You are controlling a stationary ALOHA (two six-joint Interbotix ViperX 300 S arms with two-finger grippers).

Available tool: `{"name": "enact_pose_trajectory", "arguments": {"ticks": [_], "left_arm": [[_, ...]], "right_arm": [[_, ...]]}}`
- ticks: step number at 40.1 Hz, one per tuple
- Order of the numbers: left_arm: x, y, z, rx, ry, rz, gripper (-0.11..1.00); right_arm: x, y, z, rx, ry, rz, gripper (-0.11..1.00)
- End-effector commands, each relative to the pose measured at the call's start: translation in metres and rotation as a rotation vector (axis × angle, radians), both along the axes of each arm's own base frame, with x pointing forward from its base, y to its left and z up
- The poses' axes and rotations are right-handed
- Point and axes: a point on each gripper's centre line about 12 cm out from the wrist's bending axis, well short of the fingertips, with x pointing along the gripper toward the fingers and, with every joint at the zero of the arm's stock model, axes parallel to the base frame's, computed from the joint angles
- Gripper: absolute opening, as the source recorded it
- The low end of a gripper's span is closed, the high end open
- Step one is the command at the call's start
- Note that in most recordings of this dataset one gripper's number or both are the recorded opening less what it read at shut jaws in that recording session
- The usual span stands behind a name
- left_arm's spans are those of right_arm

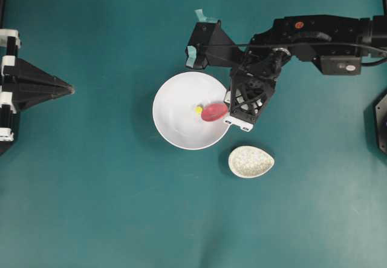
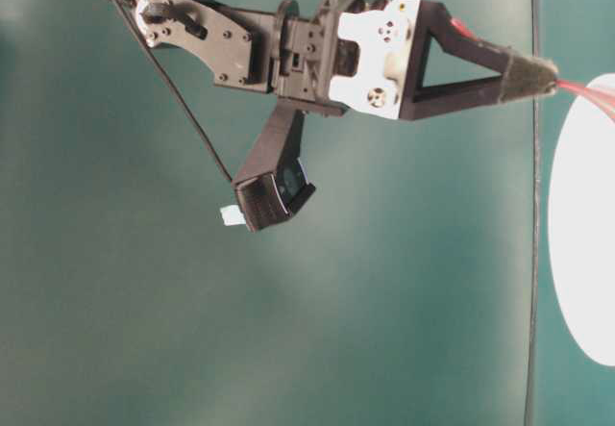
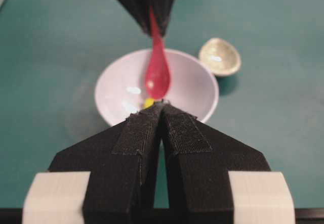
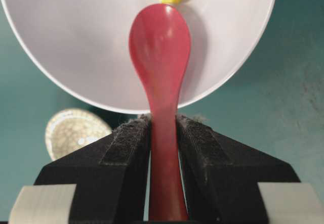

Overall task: Scoop the yellow hexagonal prism block from the bowl with a spoon using the right arm.
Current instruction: 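Lower the spoon into the bowl and push it under the yellow block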

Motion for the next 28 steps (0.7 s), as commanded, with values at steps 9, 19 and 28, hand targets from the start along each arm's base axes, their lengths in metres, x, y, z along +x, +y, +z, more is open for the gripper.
{"name": "enact_pose_trajectory", "arguments": {"ticks": [9, 19, 28], "left_arm": [[0.002, 0.001, 0.012, 0.007, -0.029, 0.002, 0.0], [0.002, 0.001, 0.012, 0.007, -0.03, 0.002, 0.0], [0.002, 0.0, 0.012, 0.006, -0.031, 0.001, 0.0]], "right_arm": [[0.005, -0.002, 0.008, -0.013, -0.028, -0.001, 0.24], [0.011, -0.004, 0.002, -0.028, -0.047, -0.001, 0.24], [0.016, -0.006, 0.002, -0.04, -0.083, -0.007, 0.24]]}}
